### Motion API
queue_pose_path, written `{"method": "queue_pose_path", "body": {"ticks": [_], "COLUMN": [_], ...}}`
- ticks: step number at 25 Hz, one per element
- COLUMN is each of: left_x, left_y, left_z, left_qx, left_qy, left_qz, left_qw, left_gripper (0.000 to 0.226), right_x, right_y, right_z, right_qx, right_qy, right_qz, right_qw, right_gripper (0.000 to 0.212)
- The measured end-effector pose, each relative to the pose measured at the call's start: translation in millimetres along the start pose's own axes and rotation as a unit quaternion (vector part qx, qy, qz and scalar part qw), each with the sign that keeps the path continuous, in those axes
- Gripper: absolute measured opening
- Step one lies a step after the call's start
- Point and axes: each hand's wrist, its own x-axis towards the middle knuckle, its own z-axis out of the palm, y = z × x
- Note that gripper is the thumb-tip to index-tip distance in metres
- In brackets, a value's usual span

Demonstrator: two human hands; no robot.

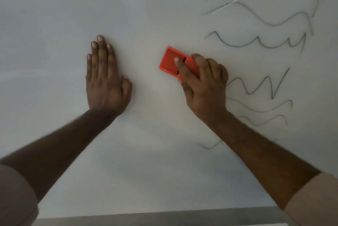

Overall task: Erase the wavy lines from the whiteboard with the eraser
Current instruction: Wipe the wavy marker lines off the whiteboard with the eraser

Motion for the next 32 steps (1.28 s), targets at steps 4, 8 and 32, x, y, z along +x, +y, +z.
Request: {"method": "queue_pose_path", "body": {"ticks": [4, 8, 32], "left_x": [9.7, 18.1, 122.7], "left_y": [14.5, 22.5, 34.7], "left_z": [2.0, 0.4, -10.1], "left_qx": [0.007, 0.004, 0.03], "left_qy": [-0.002, -0.012, -0.031], "left_qz": [0.015, 0.023, 0.085], "left_qw": [1.0, 1.0, 0.995], "left_gripper": [0.078, 0.077, 0.077], "right_x": [-64.9, -155.1, 229.8], "right_y": [-3.3, 31.3, 89.1], "right_z": [-10.8, -35.7, -20.3], "right_qx": [0.044, 0.038, -0.062], "right_qy": [-0.076, -0.161, 0.042], "right_qz": [-0.136, -0.232, -0.047], "right_qw": [0.987, 0.959, 0.996], "right_gripper": [0.044, 0.04, 0.044]}}
